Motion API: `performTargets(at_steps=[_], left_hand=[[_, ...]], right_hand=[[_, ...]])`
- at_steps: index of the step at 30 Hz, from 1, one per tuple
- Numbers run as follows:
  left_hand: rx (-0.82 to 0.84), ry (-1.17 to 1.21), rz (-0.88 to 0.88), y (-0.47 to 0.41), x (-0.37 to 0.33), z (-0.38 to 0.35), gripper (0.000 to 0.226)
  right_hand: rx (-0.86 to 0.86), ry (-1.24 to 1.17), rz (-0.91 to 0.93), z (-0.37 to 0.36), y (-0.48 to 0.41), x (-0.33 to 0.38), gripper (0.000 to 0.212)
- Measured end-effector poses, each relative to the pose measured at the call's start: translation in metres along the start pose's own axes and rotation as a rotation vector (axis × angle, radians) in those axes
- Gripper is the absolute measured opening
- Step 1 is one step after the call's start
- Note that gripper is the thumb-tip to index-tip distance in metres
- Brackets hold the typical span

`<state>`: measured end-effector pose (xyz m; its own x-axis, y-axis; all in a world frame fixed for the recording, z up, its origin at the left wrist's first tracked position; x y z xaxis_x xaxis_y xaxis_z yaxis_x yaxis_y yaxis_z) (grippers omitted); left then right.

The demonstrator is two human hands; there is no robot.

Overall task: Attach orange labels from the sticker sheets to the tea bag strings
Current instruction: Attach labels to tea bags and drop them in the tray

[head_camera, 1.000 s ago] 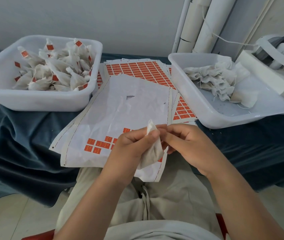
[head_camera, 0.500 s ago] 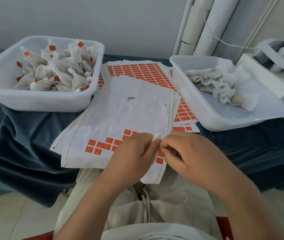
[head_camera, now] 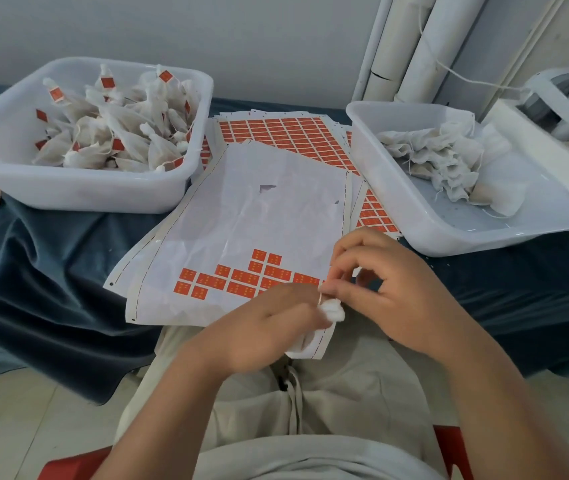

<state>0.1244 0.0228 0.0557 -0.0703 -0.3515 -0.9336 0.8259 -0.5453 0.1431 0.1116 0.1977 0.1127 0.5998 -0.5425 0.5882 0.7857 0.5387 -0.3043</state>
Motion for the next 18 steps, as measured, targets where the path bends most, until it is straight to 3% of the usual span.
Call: performTargets(at_steps=[4, 6, 11, 13, 16, 18], left_hand=[[-0.025, 0.265, -0.016, 0.001, -0.004, 0.006, 0.036], [-0.057, 0.423, 0.090, 0.000, 0.003, 0.009, 0.030], [-0.114, 0.302, 0.385, -0.016, 0.030, 0.018, 0.047], [-0.123, 0.296, 0.306, -0.022, 0.018, 0.015, 0.048], [-0.225, 0.422, 0.404, -0.017, 0.013, 0.015, 0.055], [-0.183, 0.400, 0.359, -0.001, 0.014, 0.016, 0.049]], right_hand=[[-0.144, -0.157, 0.009, -0.002, 0.001, 0.000, 0.021], [-0.191, -0.144, 0.051, -0.004, 0.001, 0.004, 0.017], [-0.223, -0.033, 0.152, -0.005, 0.003, 0.015, 0.010], [-0.215, 0.082, 0.181, -0.006, 0.003, 0.016, 0.007], [-0.205, 0.256, 0.217, -0.008, 0.002, 0.015, 0.002], [-0.186, 0.267, 0.206, -0.010, 0.001, 0.013, 0.003]])
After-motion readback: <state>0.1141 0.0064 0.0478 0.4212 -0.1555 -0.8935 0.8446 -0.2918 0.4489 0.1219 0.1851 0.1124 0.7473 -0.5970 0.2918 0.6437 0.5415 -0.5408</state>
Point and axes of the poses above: each hand's wrist, its own y-axis away from the middle knuckle, its own z-axis out of the back of the hand, x = y × z, the point moved 3 cm from there along -y, towards the middle knuckle, and after that the axes turned 10 degrees about z, right-handed, at the moved point
